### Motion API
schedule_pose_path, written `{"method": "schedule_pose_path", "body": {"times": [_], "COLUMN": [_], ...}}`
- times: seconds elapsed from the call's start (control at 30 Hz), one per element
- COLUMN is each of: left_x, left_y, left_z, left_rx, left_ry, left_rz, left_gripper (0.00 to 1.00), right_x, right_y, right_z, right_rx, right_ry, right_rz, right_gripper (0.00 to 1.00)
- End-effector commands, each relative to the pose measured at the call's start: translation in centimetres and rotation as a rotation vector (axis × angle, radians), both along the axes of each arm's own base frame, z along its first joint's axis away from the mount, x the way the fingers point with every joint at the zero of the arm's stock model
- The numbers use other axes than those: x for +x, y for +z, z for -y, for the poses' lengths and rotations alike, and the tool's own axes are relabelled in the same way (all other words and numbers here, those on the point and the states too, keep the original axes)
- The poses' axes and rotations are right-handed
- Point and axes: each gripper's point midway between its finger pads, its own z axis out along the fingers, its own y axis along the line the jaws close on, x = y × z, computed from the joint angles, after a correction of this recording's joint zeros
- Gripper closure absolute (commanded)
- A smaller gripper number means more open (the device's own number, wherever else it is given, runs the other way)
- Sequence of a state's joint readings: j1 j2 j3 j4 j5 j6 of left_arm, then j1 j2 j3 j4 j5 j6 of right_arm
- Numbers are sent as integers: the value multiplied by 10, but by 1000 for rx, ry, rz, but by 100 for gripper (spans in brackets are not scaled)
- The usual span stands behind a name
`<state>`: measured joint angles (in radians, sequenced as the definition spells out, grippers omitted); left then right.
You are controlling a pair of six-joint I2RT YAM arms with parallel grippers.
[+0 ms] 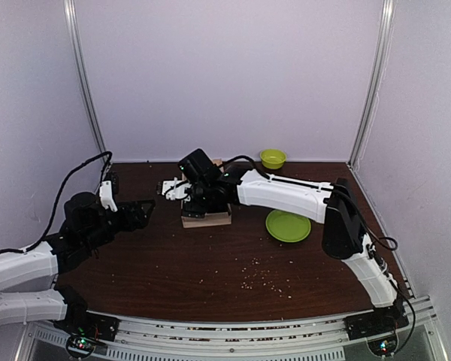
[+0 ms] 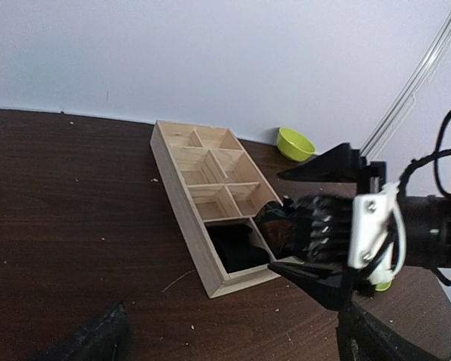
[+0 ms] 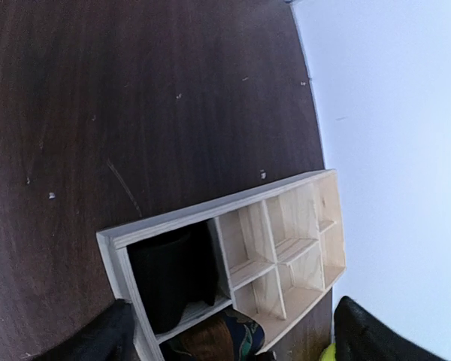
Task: Roll the ties
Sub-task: Place the tie in the storage box, then reset both arms
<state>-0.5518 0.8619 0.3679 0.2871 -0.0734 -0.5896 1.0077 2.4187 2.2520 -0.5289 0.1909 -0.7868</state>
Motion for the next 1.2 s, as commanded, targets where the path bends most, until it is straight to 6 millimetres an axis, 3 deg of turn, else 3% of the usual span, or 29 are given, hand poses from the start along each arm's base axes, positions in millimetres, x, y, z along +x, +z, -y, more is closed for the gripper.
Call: {"method": "schedule_pose_path", "body": {"times": [0.0, 0.13, 0.2, 0.37, 0.53, 0.7, 0.8, 1.03, 1.17], "left_x": [10, 11, 13, 29, 50, 65, 68, 58, 44], "left_y": [16, 31, 34, 43, 41, 31, 21, -13, -37], "left_z": [-8, -10, -16, -24, -12, 20, 48, 121, 166], "left_rx": [82, 99, 109, 258, 338, 340, 367, 434, 433], "left_ry": [46, 55, 94, 156, 144, 55, -9, -168, -269], "left_rz": [0, 7, -17, -119, -198, -236, -243, -278, -312], "left_gripper": [2, 2, 2, 2, 2, 2, 2, 2, 2], "right_x": [-2, -3, -1, -20, -38, -55, -65, -92, -109], "right_y": [87, 126, 156, 202, 224, 211, 189, 123, 84], "right_z": [4, 17, 34, 77, 118, 162, 191, 253, 272], "right_rx": [168, 279, 377, 584, 653, 666, 672, 779, 841], "right_ry": [-65, -131, -213, -287, -352, -438, -500, -645, -689], "right_rz": [126, 162, 225, 305, 245, 135, 28, -220, -324], "right_gripper": [0, 0, 0, 0, 1, 0, 0, 0, 0]}}
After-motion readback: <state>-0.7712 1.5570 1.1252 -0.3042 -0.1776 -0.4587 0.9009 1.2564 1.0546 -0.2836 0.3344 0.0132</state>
